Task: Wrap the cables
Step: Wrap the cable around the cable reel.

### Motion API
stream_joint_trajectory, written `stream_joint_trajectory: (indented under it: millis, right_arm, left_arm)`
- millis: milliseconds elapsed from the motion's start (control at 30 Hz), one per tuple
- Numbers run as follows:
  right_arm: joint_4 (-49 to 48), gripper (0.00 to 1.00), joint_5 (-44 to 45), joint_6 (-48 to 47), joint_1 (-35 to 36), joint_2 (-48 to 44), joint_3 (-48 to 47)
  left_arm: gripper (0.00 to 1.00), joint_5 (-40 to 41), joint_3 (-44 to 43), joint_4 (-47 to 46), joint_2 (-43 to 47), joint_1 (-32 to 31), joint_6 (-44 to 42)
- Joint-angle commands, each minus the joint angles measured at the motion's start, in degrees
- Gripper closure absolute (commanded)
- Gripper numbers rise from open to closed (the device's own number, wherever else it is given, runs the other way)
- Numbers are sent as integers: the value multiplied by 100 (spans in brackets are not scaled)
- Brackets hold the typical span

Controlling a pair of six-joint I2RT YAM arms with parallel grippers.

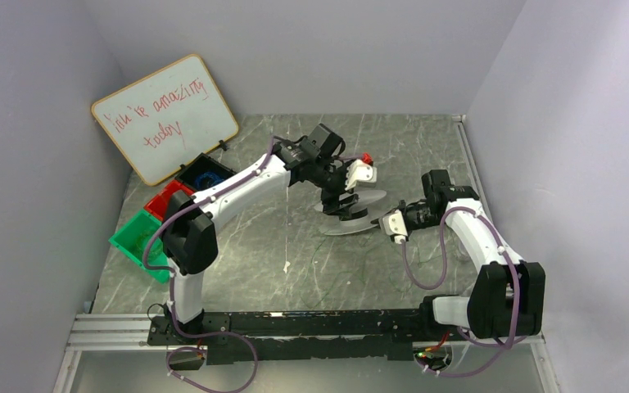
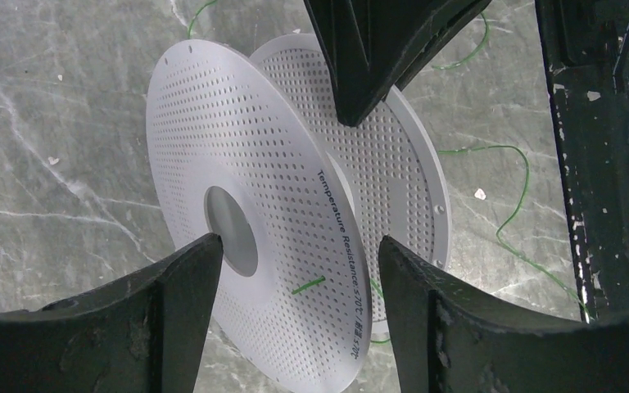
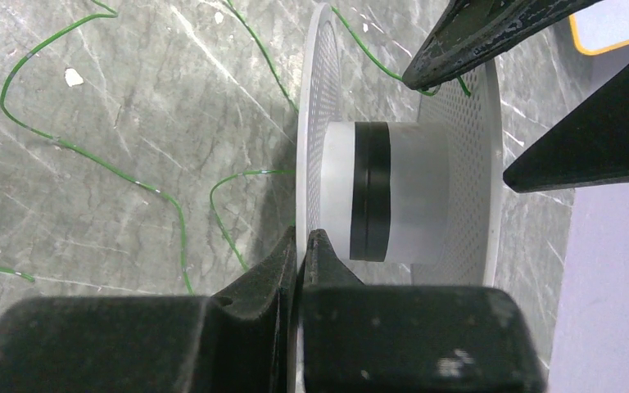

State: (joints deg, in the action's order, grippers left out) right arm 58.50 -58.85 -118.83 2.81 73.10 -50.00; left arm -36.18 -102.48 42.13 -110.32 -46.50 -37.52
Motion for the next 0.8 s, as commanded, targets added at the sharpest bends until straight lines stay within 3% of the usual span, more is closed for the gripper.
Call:
stream_joint_trajectory:
  millis: [0, 333, 767]
  right_arm:
    - [822, 100, -22, -1304, -8, 109, -53]
    - [1057, 100, -54, -1282, -35, 269, -246]
    - [2459, 100, -299, -1606, -51, 871, -1025]
  left_arm:
    - [28, -162, -49, 118, 24, -34, -165]
    - [40, 180, 26, 118, 31, -62, -148]
    - [56, 1414, 252, -395, 46, -357, -42]
